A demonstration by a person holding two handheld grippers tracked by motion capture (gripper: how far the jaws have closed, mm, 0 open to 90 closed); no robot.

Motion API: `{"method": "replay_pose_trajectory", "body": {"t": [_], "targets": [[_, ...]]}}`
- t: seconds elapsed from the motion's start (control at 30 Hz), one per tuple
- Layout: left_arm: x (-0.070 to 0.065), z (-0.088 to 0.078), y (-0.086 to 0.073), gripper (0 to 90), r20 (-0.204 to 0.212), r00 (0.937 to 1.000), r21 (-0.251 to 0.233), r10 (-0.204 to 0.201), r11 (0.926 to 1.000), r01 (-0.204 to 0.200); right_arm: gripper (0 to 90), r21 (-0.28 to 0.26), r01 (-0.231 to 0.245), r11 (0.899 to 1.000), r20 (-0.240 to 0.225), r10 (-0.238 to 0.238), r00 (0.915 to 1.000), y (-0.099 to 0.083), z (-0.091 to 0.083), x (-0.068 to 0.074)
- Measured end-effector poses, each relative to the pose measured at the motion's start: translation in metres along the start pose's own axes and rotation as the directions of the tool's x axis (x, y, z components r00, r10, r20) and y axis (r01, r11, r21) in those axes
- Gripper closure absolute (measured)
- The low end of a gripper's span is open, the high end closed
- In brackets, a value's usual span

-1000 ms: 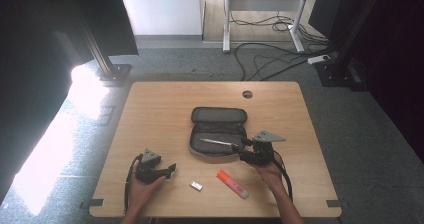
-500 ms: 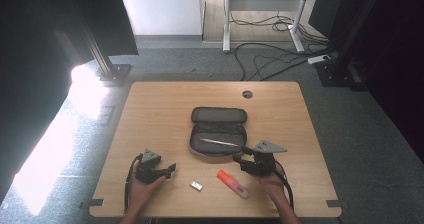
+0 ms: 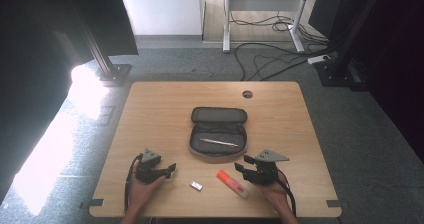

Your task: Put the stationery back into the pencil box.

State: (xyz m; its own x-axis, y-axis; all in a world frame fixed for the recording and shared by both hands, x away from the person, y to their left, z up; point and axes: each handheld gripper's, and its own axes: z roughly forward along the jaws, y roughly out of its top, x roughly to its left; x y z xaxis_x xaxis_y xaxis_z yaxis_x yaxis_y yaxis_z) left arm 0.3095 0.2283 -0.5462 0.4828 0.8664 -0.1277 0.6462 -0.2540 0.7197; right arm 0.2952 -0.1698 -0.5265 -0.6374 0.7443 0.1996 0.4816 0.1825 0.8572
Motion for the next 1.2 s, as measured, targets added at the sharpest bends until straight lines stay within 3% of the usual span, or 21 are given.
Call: {"method": "replay_pose_trajectory", "body": {"t": [0.5, 0.83, 1.2], "targets": [[0.0, 0.0, 0.0, 27.0, 0.001, 1.0, 0.0, 0.0, 1.0, 0.0, 47.9, -0.003, 0.005, 1.0, -0.012, -0.005, 0.9999, -0.006, -0.01, 0.01], [0.0, 0.0, 0.0, 27.1, 0.0, 1.0, 0.002, 0.002, 1.0, -0.002, 44.2, 0.037, -0.006, 0.999, -0.044, 0.007, 0.999, -0.017, -0.009, 0.019], [0.0, 0.0, 0.0, 27.1, -0.001, 1.0, 0.002, 0.002, 1.0, -0.002, 44.3, 0.046, 0.001, 0.999, -0.032, 0.001, 0.9995, -0.026, -0.01, 0.026]]}}
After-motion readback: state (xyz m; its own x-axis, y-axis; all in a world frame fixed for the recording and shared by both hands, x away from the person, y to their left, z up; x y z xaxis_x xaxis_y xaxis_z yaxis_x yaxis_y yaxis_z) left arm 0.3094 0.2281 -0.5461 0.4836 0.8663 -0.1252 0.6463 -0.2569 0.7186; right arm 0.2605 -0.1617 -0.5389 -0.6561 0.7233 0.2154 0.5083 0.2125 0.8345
